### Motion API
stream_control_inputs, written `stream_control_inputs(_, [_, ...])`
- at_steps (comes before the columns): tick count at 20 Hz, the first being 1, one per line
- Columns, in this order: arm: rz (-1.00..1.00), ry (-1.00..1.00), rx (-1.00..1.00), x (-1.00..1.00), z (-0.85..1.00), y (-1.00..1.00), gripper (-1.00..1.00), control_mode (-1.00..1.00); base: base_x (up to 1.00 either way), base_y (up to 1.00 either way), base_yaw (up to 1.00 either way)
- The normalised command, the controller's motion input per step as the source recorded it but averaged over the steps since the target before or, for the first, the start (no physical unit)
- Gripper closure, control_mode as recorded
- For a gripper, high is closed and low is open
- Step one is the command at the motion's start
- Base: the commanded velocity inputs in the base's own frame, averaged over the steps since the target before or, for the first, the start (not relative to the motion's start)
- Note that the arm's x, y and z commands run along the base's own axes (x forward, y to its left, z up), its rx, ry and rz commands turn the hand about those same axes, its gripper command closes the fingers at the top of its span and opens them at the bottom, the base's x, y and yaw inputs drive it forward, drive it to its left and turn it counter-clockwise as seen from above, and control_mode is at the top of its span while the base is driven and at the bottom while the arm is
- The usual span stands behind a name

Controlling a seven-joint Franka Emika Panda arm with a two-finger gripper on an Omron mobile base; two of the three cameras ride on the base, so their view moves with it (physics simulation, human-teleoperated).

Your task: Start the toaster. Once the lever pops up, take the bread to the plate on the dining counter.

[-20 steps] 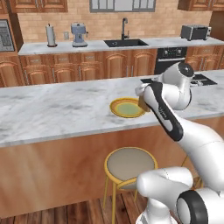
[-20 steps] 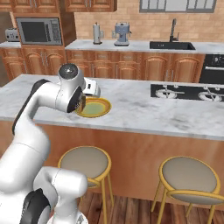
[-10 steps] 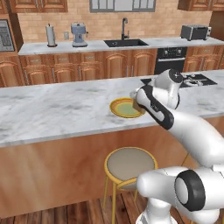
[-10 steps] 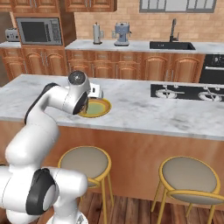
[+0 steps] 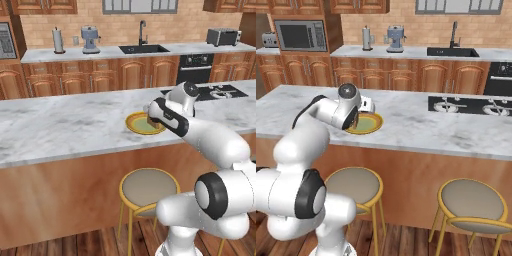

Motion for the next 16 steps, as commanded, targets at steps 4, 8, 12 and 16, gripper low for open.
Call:
stream_control_inputs(4, [0.00,0.00,0.00,0.32,-0.14,0.11,1.00,-1.00,0.00,0.00,0.00])
stream_control_inputs(8, [0.00,0.00,0.00,0.22,-0.21,0.02,1.00,-1.00,0.00,0.00,0.00])
stream_control_inputs(12, [0.00,0.00,0.00,0.13,-0.21,0.00,1.00,-1.00,0.00,0.00,0.00])
stream_control_inputs(16, [0.00,0.00,0.00,0.13,-0.14,0.00,1.00,-1.00,0.00,0.00,0.00])
